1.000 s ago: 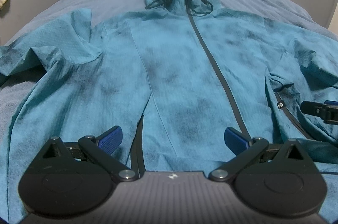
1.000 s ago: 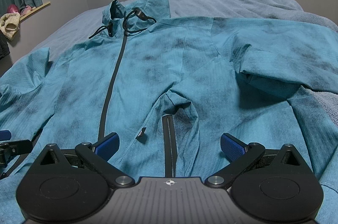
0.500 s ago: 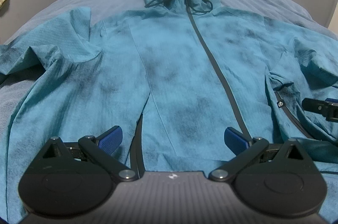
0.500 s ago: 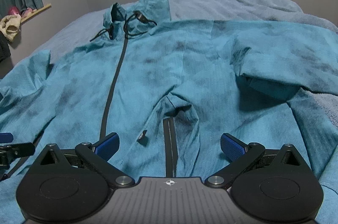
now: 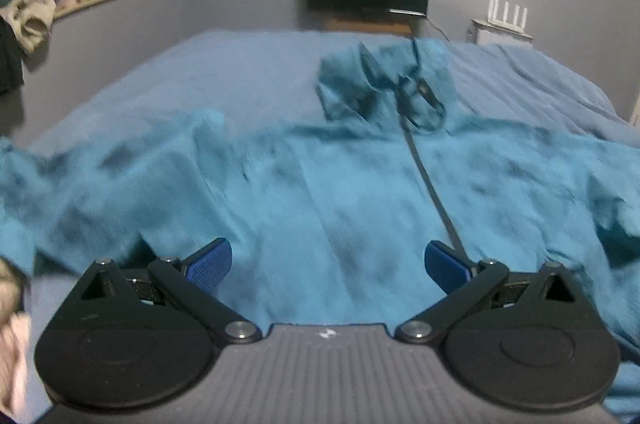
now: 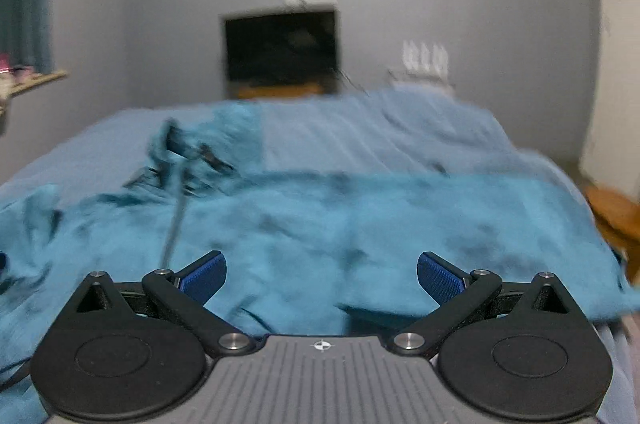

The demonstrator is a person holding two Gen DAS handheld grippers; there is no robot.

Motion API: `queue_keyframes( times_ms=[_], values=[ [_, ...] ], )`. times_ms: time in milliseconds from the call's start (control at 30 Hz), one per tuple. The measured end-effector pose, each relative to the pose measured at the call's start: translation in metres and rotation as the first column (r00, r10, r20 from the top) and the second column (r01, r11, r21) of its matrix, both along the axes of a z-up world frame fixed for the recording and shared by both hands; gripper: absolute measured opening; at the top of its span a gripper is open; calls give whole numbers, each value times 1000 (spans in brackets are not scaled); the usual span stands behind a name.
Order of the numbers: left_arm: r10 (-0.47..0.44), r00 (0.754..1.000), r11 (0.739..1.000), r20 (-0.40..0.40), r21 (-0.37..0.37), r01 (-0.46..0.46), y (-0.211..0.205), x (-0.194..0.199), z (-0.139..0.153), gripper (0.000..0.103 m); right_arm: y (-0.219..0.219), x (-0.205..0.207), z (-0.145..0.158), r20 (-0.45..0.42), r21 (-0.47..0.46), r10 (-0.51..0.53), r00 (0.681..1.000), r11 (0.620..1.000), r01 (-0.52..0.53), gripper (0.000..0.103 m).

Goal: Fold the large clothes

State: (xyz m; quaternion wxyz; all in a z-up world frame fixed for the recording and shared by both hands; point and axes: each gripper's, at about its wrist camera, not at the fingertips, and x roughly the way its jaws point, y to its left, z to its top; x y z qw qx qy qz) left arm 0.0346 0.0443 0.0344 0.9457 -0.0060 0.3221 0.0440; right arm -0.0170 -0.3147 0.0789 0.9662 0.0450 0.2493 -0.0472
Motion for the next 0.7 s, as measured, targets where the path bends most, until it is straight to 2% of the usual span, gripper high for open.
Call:
queue_keyframes(
  times_ms=[100,200,267,333,400,500,600,700],
  values=[
    [-29,1000,997,4,78,28,4,15,-16,103,-40,2,-5,8,67,-66,998,996,65,103],
    [-59,997,988,-53,142,66,2,27,-43,103,-74,-4,-15,4,47,-161,987,986,160,103],
    [-78,993,988,-92,123,89,6,31,-59,103,-102,-6,-20,-43,60,-223,974,972,225,103],
    [-103,985,991,-136,76,114,12,38,-75,103,-134,-11,-27,-68,156,-278,958,945,286,103],
    [-125,974,990,-191,45,136,14,47,-89,103,-171,-17,-39,-92,281,-350,932,889,362,103],
    [-129,971,989,-201,46,141,14,49,-97,103,-211,-27,-58,-112,412,-473,874,778,474,94],
    [-138,970,989,-200,22,145,16,51,-98,103,-239,-31,-81,-153,497,-561,814,668,554,82],
    [-135,966,990,-220,4,139,19,55,-102,103,-257,-27,-105,-200,541,-595,778,595,594,64]
  ],
)
